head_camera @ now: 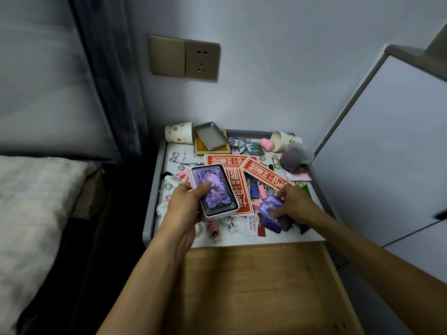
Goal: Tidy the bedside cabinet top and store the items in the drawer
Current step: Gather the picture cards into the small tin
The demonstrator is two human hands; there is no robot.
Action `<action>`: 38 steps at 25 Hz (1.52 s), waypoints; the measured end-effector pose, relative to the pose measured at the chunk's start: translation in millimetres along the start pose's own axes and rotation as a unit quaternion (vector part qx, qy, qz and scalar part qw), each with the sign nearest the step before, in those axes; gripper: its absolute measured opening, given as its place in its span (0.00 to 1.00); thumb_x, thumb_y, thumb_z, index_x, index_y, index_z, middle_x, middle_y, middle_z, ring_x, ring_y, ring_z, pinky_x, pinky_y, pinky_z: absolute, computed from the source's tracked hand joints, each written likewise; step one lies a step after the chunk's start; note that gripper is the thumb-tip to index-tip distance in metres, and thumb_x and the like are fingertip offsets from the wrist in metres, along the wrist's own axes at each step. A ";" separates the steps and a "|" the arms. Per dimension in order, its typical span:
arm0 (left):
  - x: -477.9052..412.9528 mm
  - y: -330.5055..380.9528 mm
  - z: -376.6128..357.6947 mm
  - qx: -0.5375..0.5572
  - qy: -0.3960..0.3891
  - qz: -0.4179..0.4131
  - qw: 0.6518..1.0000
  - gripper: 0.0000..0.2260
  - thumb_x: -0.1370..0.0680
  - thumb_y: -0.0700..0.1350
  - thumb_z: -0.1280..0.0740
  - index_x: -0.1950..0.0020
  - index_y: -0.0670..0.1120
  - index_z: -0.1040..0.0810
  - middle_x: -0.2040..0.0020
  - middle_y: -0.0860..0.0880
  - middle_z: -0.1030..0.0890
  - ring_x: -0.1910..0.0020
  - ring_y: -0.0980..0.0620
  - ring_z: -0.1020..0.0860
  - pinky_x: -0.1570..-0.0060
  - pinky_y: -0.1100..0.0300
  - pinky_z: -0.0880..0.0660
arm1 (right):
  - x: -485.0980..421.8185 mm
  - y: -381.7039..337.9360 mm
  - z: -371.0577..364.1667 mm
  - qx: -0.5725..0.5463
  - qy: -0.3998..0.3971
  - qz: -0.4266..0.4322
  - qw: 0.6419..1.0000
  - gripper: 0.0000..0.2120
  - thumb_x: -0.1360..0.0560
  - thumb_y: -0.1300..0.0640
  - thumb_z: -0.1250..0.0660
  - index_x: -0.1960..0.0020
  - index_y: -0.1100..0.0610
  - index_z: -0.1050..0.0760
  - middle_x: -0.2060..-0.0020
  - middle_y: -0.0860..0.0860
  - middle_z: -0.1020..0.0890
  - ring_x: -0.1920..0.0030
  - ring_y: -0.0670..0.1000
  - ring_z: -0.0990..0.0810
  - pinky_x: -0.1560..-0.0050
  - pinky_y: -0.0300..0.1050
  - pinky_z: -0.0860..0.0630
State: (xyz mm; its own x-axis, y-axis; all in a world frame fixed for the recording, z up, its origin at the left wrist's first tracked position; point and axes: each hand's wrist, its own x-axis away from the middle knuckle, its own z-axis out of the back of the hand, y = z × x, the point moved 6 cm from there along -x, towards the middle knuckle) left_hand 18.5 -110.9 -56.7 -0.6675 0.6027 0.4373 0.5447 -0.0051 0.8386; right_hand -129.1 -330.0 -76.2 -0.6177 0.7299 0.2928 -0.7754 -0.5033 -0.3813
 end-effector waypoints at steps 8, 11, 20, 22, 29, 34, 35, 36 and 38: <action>4.9 1.5 -5.7 -0.004 -0.003 -0.003 1.000 0.12 0.21 0.42 0.33 0.38 0.40 0.25 0.55 0.44 0.15 0.67 0.51 0.16 0.73 0.62 0.23 | 20.7 -37.1 38.2 0.034 0.039 0.076 0.996 0.08 0.28 0.55 0.27 0.58 0.48 0.26 0.59 0.49 0.20 0.56 0.49 0.20 0.60 0.42 0.25; 6.3 2.6 -6.2 0.003 -0.004 -0.007 1.000 0.12 0.21 0.40 0.33 0.38 0.40 0.25 0.53 0.43 0.15 0.67 0.52 0.16 0.74 0.62 0.24 | 32.0 -69.7 68.6 -0.030 0.042 0.129 0.990 0.06 0.25 0.57 0.30 0.50 0.51 0.22 0.59 0.45 0.22 0.57 0.44 0.22 0.63 0.36 0.26; 4.4 -2.2 -17.7 0.007 -0.075 0.015 0.997 0.06 0.21 0.41 0.33 0.45 0.41 0.23 0.59 0.45 0.15 0.65 0.50 0.17 0.62 0.57 0.22 | 21.1 -151.0 62.2 -0.111 -0.090 0.204 0.968 0.15 0.29 0.60 0.26 0.43 0.57 0.20 0.52 0.50 0.15 0.52 0.48 0.16 0.54 0.40 0.20; 3.6 -2.5 -16.4 0.012 -0.082 0.016 0.996 0.05 0.21 0.41 0.33 0.47 0.42 0.23 0.57 0.44 0.15 0.64 0.49 0.17 0.60 0.55 0.22 | 16.5 -153.7 53.5 -0.111 -0.095 0.203 0.968 0.13 0.29 0.60 0.25 0.45 0.56 0.20 0.53 0.50 0.14 0.52 0.48 0.16 0.55 0.40 0.20; 2.0 -8.9 -12.2 0.004 -0.065 0.010 0.998 0.10 0.23 0.39 0.32 0.43 0.39 0.23 0.54 0.40 0.16 0.63 0.46 0.17 0.58 0.53 0.22 | 18.1 -152.8 38.6 -0.123 -0.063 0.187 0.973 0.10 0.31 0.57 0.24 0.52 0.53 0.21 0.56 0.49 0.15 0.54 0.48 0.16 0.56 0.42 0.20; -1.1 -8.6 -9.0 0.036 -0.041 0.011 0.998 0.11 0.22 0.38 0.32 0.40 0.37 0.25 0.54 0.40 0.16 0.64 0.46 0.17 0.53 0.46 0.21 | 20.7 -142.9 49.6 -0.055 0.070 0.150 0.985 0.09 0.24 0.50 0.32 0.55 0.55 0.22 0.63 0.51 0.19 0.60 0.50 0.20 0.60 0.44 0.26; -2.0 -8.1 -7.5 0.044 -0.036 0.010 0.998 0.12 0.22 0.38 0.33 0.40 0.37 0.26 0.53 0.39 0.16 0.63 0.46 0.16 0.54 0.45 0.21 | 21.4 -139.3 49.3 -0.075 0.051 0.133 0.987 0.11 0.22 0.50 0.34 0.57 0.57 0.22 0.64 0.52 0.20 0.62 0.51 0.21 0.60 0.44 0.28; -3.3 -7.4 -5.6 0.052 -0.032 0.009 0.998 0.13 0.22 0.38 0.33 0.39 0.36 0.26 0.51 0.38 0.16 0.62 0.45 0.16 0.54 0.45 0.20 | 23.9 -136.6 47.0 -0.110 0.013 0.113 0.987 0.13 0.21 0.51 0.36 0.58 0.59 0.22 0.66 0.54 0.21 0.63 0.52 0.22 0.60 0.44 0.30; -5.9 -5.3 -3.2 0.063 -0.029 0.007 0.998 0.15 0.22 0.39 0.33 0.37 0.36 0.26 0.49 0.37 0.16 0.59 0.44 0.16 0.55 0.46 0.20 | 34.6 -135.1 38.0 -0.170 -0.074 0.076 0.980 0.13 0.21 0.54 0.37 0.58 0.61 0.21 0.66 0.55 0.21 0.64 0.51 0.24 0.59 0.45 0.32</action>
State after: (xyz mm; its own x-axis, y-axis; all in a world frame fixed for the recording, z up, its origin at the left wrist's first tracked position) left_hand 17.9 -117.0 -62.7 -0.6313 0.6485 0.4254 0.6150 0.0843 0.7840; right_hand -50.7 -254.4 18.7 -0.7540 0.5714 0.3240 -0.6004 -0.3993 -0.6929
